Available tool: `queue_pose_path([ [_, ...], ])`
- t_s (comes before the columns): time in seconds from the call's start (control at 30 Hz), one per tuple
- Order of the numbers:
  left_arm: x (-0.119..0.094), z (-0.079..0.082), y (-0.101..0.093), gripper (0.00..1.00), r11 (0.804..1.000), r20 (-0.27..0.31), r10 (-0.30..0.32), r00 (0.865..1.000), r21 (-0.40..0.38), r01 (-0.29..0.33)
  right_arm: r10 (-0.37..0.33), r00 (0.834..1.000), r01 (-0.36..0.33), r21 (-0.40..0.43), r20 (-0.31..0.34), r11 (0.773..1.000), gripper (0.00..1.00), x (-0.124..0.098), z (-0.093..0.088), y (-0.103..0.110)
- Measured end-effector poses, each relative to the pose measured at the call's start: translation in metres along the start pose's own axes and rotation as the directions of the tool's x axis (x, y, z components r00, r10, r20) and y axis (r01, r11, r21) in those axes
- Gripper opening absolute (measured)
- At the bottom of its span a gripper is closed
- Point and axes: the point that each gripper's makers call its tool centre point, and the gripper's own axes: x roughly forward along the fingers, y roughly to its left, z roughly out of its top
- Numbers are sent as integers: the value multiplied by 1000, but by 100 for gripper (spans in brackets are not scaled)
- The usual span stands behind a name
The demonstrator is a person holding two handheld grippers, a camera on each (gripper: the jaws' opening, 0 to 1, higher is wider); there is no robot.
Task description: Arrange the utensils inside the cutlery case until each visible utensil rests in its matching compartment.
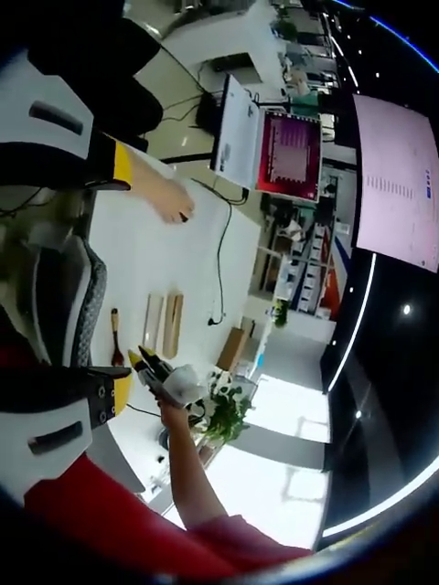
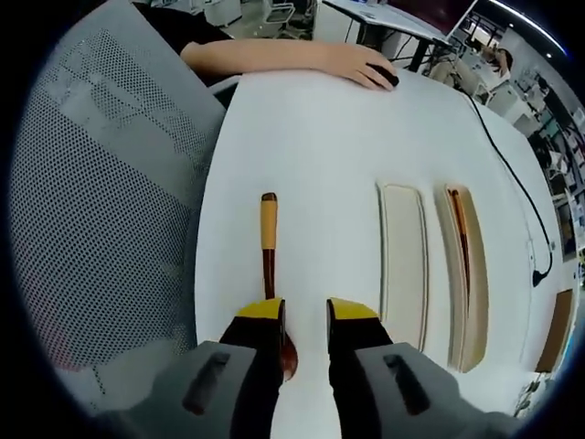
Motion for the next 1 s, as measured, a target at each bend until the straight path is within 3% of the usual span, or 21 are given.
queue_pose_path([
  [0.4,-8,8,1,82,1000,19,17,1000,23,-17,42,999,-43,-33,-31,999,17,21,-6,23],
  [0.8,-30,-12,11,83,998,-12,64,998,23,-63,34,998,-37,-47,-60,998,15,34,-5,26],
  [0.9,-32,-2,2,86,1000,35,19,999,2,-19,35,996,-39,-47,-82,998,12,35,-7,29],
  [1.0,-34,10,-4,87,999,74,-3,997,38,0,31,995,-34,-37,-99,999,13,36,-11,29],
])
